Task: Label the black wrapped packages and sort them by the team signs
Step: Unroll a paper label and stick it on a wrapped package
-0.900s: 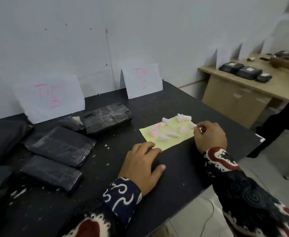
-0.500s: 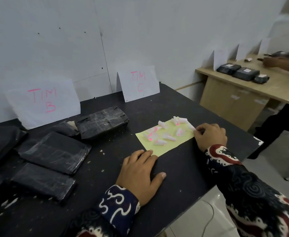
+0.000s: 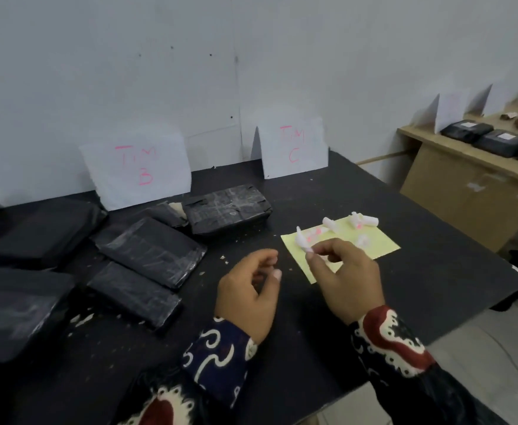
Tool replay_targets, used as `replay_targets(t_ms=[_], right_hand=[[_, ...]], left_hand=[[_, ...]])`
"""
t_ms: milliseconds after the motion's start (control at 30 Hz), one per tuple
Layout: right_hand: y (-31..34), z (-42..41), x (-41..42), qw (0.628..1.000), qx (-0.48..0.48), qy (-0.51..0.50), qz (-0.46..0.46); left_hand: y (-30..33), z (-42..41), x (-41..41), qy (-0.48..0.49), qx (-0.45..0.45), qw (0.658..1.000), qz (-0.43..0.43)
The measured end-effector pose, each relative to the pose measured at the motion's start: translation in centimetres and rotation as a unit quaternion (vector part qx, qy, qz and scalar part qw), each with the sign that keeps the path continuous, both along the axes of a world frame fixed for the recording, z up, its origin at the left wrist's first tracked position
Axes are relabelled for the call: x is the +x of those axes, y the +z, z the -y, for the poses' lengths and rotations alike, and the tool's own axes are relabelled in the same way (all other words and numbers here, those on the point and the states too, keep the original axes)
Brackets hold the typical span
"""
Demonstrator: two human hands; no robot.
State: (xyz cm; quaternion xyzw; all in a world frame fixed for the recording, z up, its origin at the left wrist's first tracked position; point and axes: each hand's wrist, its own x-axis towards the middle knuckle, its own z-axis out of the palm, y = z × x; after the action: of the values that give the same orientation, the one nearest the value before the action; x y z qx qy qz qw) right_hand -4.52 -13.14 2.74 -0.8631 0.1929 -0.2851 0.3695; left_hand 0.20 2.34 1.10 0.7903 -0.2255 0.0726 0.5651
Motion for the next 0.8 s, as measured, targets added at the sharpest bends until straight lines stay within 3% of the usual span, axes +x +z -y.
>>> replay_targets(t_ms=[200, 400, 567, 700, 800], right_hand=[[-0.4, -8.1, 0.3, 0.992, 0.02, 0.121, 0.027], [-0.1, -15.3, 1.1, 0.968, 0.031, 0.247, 0.016], [0.3, -18.3, 1.1, 0.936, 0.067, 0.344, -0.022], [0.2, -19.1, 1.1, 0.94, 0.154, 0.305, 0.001], [0.3, -19.7, 1.1, 0.922, 0.226, 0.313, -0.013]], left_hand=[[1.4, -7.5, -0.7, 0.054, -0.099, 0.99, -0.086], [1.7, -14.8, -2.1, 0.082, -0.132, 0.986, -0.065], [1.4, -18.8, -2.2, 0.136, -0.126, 0.981, -0.053], [0.9, -20.3, -2.5, 0.153, -0.072, 0.986, 0.009], [0.7, -20.2, -2.8, 0.124, -0.027, 0.989, 0.076]])
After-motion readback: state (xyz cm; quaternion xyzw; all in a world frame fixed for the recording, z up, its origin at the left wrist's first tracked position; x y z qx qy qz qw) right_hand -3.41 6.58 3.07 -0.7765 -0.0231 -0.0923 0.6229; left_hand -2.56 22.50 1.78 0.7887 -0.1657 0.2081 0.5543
